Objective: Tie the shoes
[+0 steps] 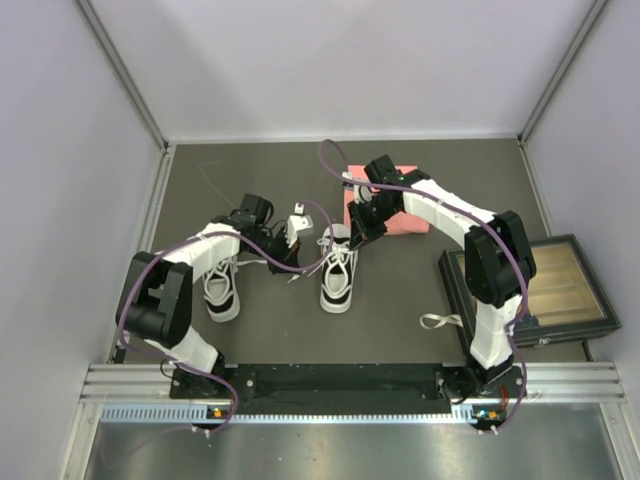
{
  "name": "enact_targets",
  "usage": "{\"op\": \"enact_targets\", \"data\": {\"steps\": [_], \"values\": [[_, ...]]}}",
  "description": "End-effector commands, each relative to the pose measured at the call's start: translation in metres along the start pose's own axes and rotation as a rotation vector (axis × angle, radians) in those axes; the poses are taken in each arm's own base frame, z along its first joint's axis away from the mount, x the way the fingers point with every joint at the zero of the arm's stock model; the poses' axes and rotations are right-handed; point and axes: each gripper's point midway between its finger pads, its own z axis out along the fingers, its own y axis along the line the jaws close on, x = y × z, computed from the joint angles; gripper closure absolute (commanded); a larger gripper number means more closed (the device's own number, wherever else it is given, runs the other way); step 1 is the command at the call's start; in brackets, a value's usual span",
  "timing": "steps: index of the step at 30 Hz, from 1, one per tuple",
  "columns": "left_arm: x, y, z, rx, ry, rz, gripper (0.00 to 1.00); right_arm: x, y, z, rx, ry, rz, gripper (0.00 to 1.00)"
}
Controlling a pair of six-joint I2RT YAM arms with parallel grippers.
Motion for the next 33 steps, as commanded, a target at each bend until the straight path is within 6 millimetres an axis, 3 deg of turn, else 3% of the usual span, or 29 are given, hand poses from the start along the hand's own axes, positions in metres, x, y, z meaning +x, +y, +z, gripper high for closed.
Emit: {"op": "enact_targets", "data": {"steps": [1, 9, 14, 17, 20, 27, 31, 33], "values": [[0.007, -0.01, -0.008, 0.004, 0.01, 0.018, 1.0, -0.004, 0.009, -0.016, 0.002, -0.041, -0.027, 1.0], [0.025, -0.022, -0.007, 0.012, 0.027, -0.019, 1.0, -0.004, 0.014, -0.018, -0.023, -0.055, -0.018, 1.0], [0.02, -0.023, -0.006, 0.014, 0.0, -0.041, 0.97, -0.001, 0.018, -0.016, -0.036, -0.052, -0.019, 1.0], [0.001, -0.019, -0.009, -0.006, -0.067, -0.066, 0.75, 0.0, 0.022, -0.016, -0.04, -0.058, -0.028, 1.0], [-0.023, -0.009, -0.017, -0.035, -0.164, -0.131, 0.63, 0.001, 0.025, -0.017, -0.041, -0.058, -0.033, 1.0], [-0.075, 0.027, -0.035, -0.159, -0.367, -0.321, 0.48, 0.006, 0.026, -0.02, -0.039, -0.059, -0.035, 1.0], [-0.102, 0.053, -0.029, -0.17, -0.447, -0.61, 0.45, 0.006, 0.025, -0.02, -0.033, -0.061, -0.033, 1.0], [-0.111, 0.056, -0.026, -0.147, -0.483, -0.659, 0.39, 0.006, 0.026, -0.02, -0.035, -0.063, -0.029, 1.0]]}}
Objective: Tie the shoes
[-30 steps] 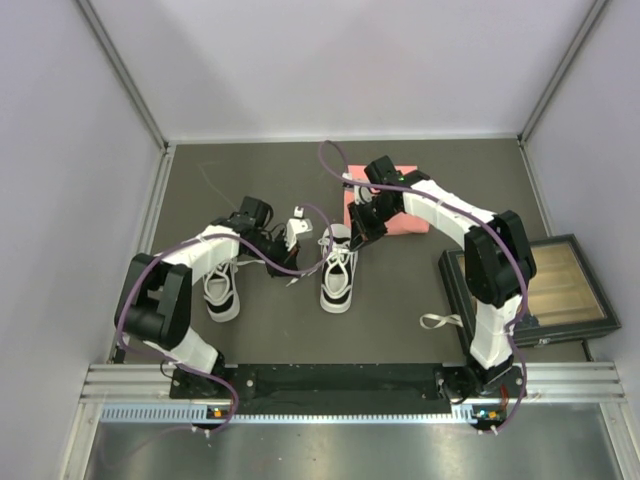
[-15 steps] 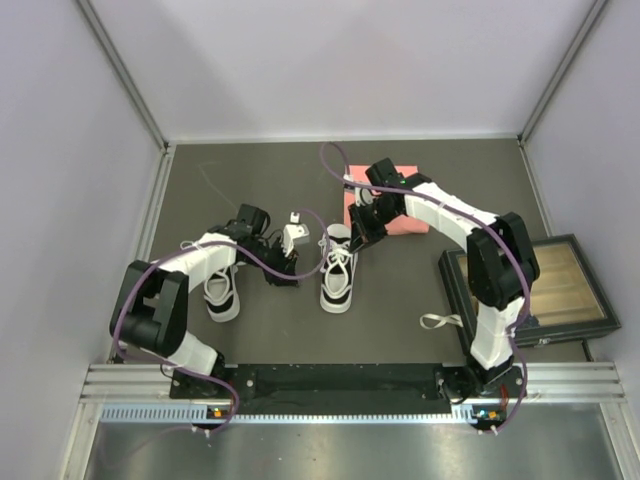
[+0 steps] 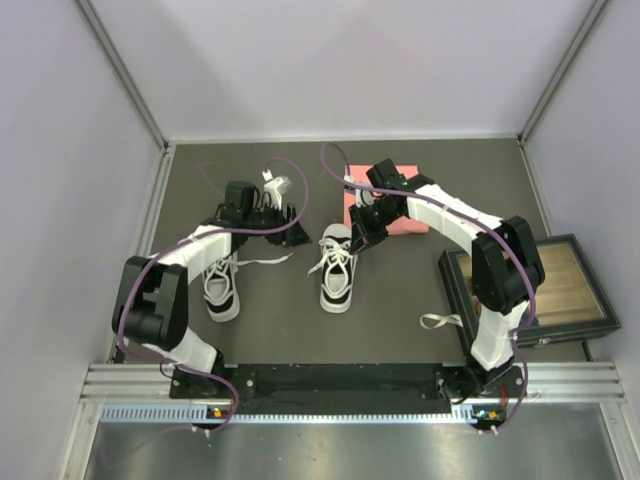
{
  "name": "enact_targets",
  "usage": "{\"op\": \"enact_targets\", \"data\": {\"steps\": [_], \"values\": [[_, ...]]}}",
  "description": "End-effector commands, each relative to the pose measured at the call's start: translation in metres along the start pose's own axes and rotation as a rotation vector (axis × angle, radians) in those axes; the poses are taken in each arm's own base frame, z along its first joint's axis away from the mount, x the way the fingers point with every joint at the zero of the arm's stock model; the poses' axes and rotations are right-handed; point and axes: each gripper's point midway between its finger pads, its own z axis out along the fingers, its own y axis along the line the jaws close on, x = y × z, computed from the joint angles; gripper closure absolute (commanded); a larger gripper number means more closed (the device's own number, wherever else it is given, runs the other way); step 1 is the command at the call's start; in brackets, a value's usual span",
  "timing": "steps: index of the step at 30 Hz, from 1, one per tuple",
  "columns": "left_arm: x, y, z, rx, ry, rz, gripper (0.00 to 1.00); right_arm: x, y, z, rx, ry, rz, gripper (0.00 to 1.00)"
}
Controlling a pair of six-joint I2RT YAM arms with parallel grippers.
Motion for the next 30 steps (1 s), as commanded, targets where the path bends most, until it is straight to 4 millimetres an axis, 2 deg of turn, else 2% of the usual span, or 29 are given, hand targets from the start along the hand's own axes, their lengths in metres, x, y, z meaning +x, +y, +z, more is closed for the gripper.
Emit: {"op": "enact_targets", "data": {"steps": [1, 5, 8, 15, 20, 26, 30], "values": [[-0.055, -0.006, 0.015, 0.005, -0.16, -0.256, 0.38, -0.008, 0.017, -0.016, -0.013, -0.061, -0.039, 1.0], [-0.051, -0.025, 0.03, 0.026, -0.144, -0.313, 0.36, -0.008, 0.018, -0.015, -0.013, -0.063, -0.031, 1.0], [-0.042, -0.031, 0.038, 0.013, -0.123, -0.361, 0.36, -0.009, 0.019, -0.014, -0.015, -0.065, -0.028, 1.0], [-0.022, -0.034, 0.052, -0.019, -0.081, -0.439, 0.36, -0.009, 0.021, -0.014, -0.022, -0.067, -0.028, 1.0], [-0.016, -0.038, 0.063, -0.028, -0.054, -0.445, 0.37, -0.011, 0.022, -0.015, -0.026, -0.075, -0.031, 1.0], [-0.007, -0.033, 0.073, -0.047, -0.022, -0.482, 0.39, -0.01, 0.023, -0.015, -0.028, -0.076, -0.033, 1.0], [-0.01, -0.036, 0.077, -0.034, -0.03, -0.477, 0.41, -0.01, 0.024, -0.015, -0.033, -0.077, -0.035, 1.0]]}}
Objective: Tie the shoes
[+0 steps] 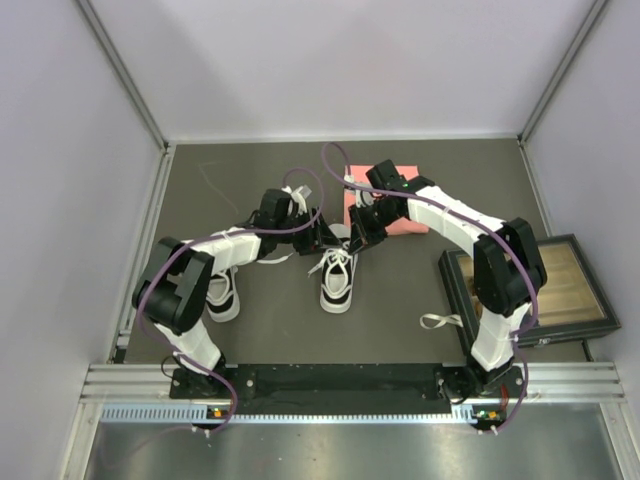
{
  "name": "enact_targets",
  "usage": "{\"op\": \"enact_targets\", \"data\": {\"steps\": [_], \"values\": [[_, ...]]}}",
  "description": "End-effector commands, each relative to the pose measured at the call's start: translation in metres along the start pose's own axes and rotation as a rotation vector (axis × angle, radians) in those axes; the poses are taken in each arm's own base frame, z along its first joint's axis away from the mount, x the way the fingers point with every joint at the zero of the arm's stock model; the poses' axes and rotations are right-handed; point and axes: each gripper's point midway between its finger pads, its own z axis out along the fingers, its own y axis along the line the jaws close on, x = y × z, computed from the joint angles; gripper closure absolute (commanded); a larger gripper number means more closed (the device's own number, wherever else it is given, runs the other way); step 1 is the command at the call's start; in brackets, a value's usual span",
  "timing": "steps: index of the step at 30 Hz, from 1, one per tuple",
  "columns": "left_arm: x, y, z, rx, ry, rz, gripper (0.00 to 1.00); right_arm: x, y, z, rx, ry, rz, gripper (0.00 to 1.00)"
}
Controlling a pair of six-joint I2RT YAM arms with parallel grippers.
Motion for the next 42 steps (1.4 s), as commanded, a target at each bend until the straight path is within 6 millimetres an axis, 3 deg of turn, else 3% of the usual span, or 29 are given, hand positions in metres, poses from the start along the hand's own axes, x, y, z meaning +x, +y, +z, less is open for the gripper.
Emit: {"op": "enact_targets", "data": {"steps": [1, 15, 30, 37, 38, 41, 42], "values": [[-0.014, -0.015, 0.006, 0.034, -0.04, 0.026, 0.42, -0.009, 0.018, -0.014, -0.03, -0.059, -0.05, 1.0], [-0.035, -0.022, 0.004, 0.031, -0.121, 0.078, 0.44, -0.008, 0.021, -0.013, -0.04, -0.053, -0.056, 1.0], [-0.021, -0.016, 0.017, 0.063, -0.052, 0.025, 0.48, -0.009, 0.018, -0.011, -0.029, -0.049, -0.052, 1.0], [-0.025, -0.026, 0.011, 0.1, -0.073, 0.068, 0.75, -0.006, 0.016, -0.011, -0.028, -0.038, -0.049, 1.0], [-0.027, -0.026, 0.01, 0.099, -0.081, 0.084, 0.85, -0.005, 0.017, -0.01, -0.028, -0.034, -0.048, 1.0], [-0.031, -0.024, 0.006, 0.092, -0.096, 0.102, 1.0, 0.002, 0.012, -0.01, -0.013, -0.022, -0.043, 1.0], [-0.034, -0.021, 0.004, 0.08, -0.102, 0.097, 1.0, 0.006, 0.011, -0.01, -0.007, -0.015, -0.044, 1.0]]}}
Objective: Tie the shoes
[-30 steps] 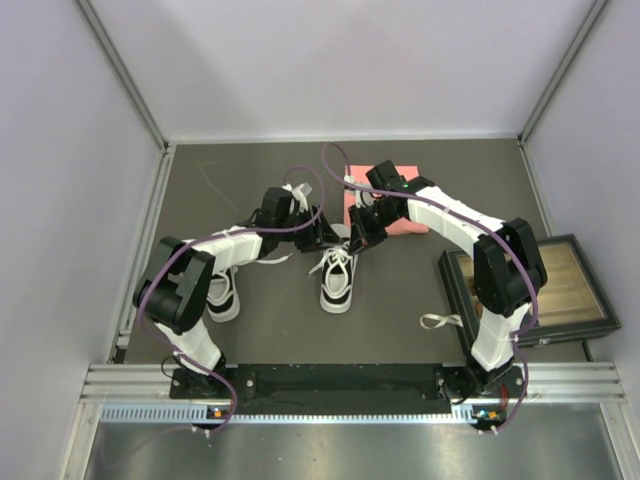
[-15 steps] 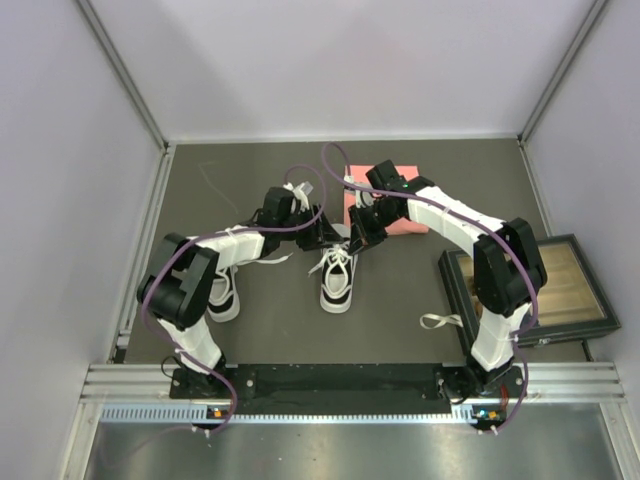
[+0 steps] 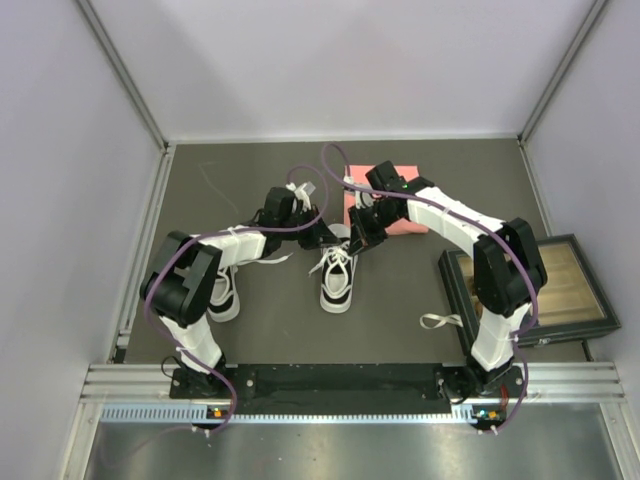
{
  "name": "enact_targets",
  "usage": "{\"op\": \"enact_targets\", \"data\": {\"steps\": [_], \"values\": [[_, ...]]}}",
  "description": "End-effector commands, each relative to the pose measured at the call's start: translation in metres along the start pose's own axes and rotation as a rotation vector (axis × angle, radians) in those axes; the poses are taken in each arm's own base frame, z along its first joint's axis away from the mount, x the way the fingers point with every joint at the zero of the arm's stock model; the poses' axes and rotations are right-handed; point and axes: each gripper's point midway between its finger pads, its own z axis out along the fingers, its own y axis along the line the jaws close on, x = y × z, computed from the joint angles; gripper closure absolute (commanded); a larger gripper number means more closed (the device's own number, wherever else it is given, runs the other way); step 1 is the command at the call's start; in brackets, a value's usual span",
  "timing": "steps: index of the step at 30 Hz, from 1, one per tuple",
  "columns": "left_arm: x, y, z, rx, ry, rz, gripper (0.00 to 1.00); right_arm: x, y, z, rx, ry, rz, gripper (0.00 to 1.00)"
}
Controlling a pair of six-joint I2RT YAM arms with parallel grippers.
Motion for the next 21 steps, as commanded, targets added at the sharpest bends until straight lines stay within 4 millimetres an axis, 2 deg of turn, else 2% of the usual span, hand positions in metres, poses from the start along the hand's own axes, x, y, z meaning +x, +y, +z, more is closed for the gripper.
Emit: {"op": "enact_targets", "data": {"steps": [1, 6, 11, 21], "values": [[-0.027, -0.016, -0.011, 0.036, -0.087, 0.088, 1.0, 0.006, 0.007, -0.011, 0.006, -0.017, -0.042, 1.0], [-0.039, -0.004, -0.016, 0.013, -0.113, 0.1, 1.0, 0.022, 0.002, -0.01, 0.019, 0.015, -0.036, 1.0], [-0.055, 0.004, -0.021, -0.009, -0.154, 0.126, 1.0, 0.028, 0.002, -0.012, 0.02, 0.021, -0.036, 1.0], [-0.071, 0.021, -0.025, -0.048, -0.184, 0.188, 1.0, 0.038, 0.001, -0.014, 0.019, 0.033, -0.035, 1.0]]}}
